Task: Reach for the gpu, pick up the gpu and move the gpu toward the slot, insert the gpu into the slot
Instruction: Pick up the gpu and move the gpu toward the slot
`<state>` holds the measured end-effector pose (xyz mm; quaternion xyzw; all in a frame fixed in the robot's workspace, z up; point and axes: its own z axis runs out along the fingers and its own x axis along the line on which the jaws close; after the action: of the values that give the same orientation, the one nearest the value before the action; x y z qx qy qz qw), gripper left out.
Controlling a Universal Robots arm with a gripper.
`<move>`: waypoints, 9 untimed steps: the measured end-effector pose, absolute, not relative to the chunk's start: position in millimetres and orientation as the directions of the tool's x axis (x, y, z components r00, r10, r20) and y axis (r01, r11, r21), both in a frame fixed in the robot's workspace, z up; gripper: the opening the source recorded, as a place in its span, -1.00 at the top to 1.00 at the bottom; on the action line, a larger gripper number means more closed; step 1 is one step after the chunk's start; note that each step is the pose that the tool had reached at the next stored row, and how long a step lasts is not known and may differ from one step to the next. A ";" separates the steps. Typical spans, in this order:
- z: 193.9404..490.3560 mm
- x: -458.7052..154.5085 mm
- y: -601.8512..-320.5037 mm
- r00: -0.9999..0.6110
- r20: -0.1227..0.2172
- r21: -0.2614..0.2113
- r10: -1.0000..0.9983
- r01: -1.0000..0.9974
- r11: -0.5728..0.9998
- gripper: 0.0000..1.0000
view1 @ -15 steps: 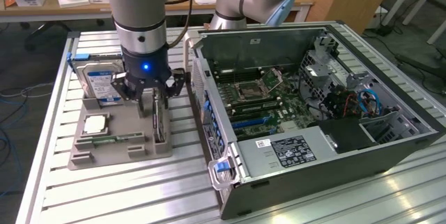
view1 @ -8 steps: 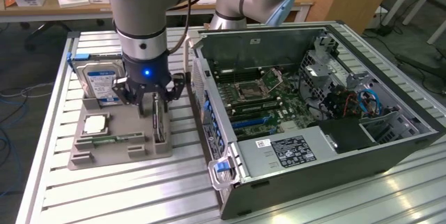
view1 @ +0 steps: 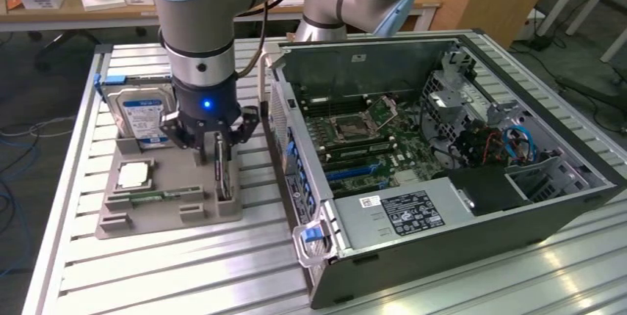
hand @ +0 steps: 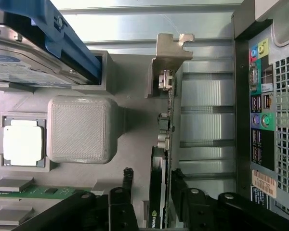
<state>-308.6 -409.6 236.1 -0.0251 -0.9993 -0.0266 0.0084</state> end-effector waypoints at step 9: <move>236.2 -308.6 -409.6 -0.999 0.018 0.053 0.050 0.051 0.997 0.47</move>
<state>-308.6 -409.6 236.2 -0.0251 -0.9993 -0.0266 0.0084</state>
